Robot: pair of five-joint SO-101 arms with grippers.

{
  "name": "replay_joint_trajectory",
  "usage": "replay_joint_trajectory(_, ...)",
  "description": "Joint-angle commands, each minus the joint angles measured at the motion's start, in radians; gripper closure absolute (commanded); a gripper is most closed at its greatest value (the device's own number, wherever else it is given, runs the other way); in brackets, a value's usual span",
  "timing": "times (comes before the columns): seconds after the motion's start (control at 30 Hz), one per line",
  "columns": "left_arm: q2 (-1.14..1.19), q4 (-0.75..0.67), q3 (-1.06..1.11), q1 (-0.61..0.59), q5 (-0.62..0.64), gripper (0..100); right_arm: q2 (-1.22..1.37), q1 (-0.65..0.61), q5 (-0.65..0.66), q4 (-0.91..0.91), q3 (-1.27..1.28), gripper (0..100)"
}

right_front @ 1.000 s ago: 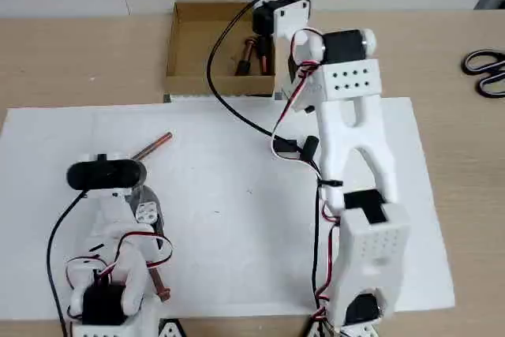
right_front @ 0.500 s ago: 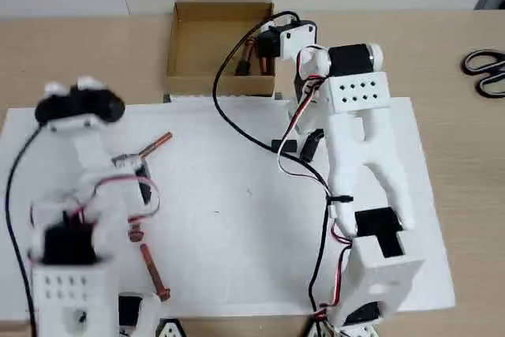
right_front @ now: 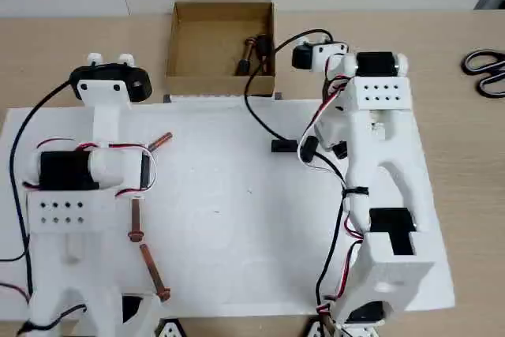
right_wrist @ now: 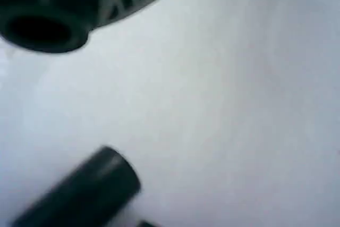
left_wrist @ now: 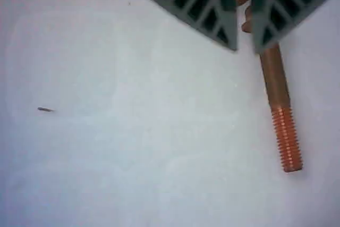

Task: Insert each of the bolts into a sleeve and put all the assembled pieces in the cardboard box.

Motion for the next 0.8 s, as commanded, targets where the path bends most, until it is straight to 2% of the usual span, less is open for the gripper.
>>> replay_joint_trajectory(0.0,0.051,0.011,-0.039,-0.049,-0.034,99,-0.065,0.039,-0.014,-0.002,-0.005,98.9)
replay_joint_trajectory(0.17,0.232,0.021,-0.041,-0.212,-0.083,99,-0.065,0.065,-0.008,-0.008,-0.005,98.9)
replay_joint_trajectory(0.3,0.305,0.020,-0.041,-0.279,-0.189,99,-0.065,0.073,-0.006,-0.005,-0.005,98.9)
replay_joint_trajectory(0.43,0.304,0.025,-0.044,-0.284,-0.278,97,-0.065,0.079,-0.006,-0.010,-0.005,98.9)
replay_joint_trajectory(0.6,0.304,0.026,-0.038,-0.284,-0.282,87,-0.064,0.073,-0.008,-0.012,-0.005,98.9)
replay_joint_trajectory(0.77,0.313,0.020,0.033,-0.253,-0.305,86,-0.062,0.077,-0.008,-0.012,-0.005,98.9)
